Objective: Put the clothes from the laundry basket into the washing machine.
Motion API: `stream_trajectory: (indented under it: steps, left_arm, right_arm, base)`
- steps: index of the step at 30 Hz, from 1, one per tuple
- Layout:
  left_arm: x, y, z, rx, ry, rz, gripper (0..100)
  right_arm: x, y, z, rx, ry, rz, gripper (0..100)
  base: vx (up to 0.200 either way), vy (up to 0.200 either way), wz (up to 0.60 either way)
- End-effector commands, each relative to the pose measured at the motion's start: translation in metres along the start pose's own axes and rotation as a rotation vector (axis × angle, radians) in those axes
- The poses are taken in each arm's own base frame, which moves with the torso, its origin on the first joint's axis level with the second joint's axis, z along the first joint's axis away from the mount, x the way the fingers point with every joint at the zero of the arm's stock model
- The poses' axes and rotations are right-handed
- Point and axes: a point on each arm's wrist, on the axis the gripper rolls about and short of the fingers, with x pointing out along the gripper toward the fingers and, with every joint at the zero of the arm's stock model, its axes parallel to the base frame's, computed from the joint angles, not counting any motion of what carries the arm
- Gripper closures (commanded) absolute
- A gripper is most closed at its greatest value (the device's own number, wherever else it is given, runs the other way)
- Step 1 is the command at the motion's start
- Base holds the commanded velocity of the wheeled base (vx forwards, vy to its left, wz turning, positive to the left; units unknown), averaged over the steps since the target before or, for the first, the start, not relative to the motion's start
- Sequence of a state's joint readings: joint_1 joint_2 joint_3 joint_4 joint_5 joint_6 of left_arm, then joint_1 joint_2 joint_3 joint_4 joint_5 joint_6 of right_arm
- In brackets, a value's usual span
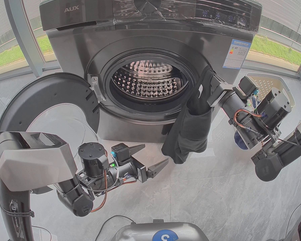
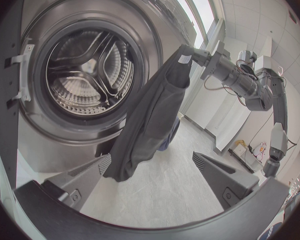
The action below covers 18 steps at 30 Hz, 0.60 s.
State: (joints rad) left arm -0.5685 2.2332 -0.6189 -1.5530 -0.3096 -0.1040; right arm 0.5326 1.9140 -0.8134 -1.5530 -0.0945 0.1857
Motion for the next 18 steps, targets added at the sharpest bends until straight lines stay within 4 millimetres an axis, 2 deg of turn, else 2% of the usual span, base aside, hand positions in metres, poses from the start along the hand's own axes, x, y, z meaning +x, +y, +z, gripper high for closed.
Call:
stream_trajectory:
  steps: [1,7,10,18]
  left_arm:
    - [0.026,0.002,0.005,0.010,-0.069,-0.015,0]
    - [0.048,-0.001,0.000,0.019,-0.106,-0.006,0]
    - [0.066,0.004,0.001,0.029,-0.156,0.016,0]
    - [0.085,0.012,0.008,0.045,-0.230,0.043,0]
  right_arm:
    - [0.000,0.001,-0.002,0.002,-0.001,0.005,100]
    - [-0.001,0.007,-0.003,0.015,0.004,0.018,100]
    - [-0.001,0.009,-0.004,0.018,0.006,0.017,100]
    - [-0.003,0.013,-0.006,0.024,0.016,0.026,100]
  base:
    - [0.000,0.000,0.00]
    - [0.000,0.000,0.00]
    - [0.000,0.000,0.00]
    - [0.000,0.000,0.00]
